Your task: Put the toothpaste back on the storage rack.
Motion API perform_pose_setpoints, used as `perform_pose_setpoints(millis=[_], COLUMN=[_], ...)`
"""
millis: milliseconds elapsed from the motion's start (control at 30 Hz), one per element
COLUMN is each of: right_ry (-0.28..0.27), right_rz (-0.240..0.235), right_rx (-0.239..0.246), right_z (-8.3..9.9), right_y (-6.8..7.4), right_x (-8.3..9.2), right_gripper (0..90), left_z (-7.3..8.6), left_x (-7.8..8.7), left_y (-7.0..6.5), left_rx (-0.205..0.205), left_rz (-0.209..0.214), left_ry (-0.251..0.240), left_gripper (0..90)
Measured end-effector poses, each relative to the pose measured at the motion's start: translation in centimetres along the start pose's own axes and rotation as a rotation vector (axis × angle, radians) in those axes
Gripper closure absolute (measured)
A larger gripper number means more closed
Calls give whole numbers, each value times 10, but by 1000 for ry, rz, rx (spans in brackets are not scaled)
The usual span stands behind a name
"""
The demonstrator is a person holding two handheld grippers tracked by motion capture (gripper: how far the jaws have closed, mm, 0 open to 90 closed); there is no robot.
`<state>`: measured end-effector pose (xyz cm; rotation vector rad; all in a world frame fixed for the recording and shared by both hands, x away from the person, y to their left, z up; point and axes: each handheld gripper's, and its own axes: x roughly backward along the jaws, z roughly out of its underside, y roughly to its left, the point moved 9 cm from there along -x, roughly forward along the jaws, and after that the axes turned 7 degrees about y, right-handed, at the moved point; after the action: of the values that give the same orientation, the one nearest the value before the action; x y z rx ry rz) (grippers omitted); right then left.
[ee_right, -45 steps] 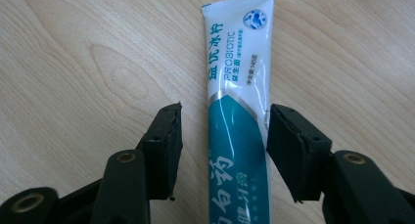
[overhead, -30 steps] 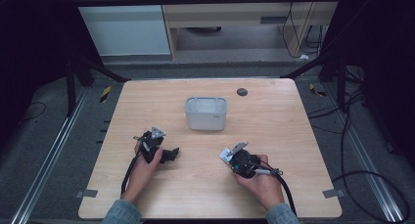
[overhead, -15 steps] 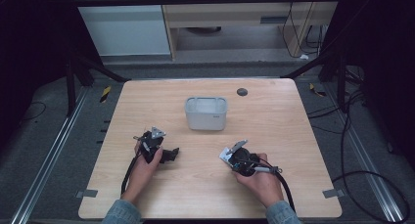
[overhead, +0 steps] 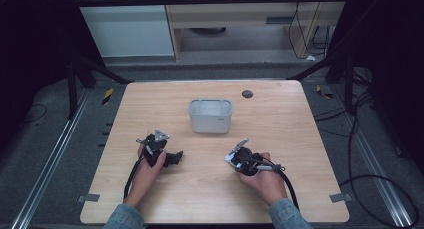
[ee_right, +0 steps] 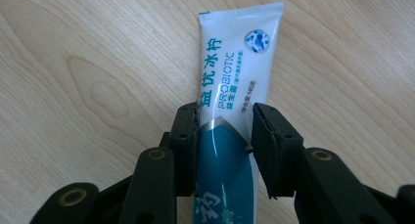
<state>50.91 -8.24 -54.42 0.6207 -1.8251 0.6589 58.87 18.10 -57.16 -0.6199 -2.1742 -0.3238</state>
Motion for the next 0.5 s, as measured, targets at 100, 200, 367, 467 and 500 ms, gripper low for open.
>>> perform_pose_setpoints(millis=[100,200,367,467,500], right_ry=[11,32,34,29,27], right_rz=[0,-9,-15,-11,-7], right_rx=[1,4,-11,-15,-19], right_z=[0,-1,-1,-1,0], right_y=[-3,-5,-9,-9,-9], right_x=[0,-1,-2,-3,-3], right_gripper=[641,647,634,629,622], left_z=[0,0,0,0,0], left_x=[0,0,0,0,0], left_y=[0,0,0,0,0], left_rx=[0,0,0,0,0], left_rz=[0,0,0,0,0], left_ry=[0,0,0,0,0], left_gripper=[0,0,0,0,0])
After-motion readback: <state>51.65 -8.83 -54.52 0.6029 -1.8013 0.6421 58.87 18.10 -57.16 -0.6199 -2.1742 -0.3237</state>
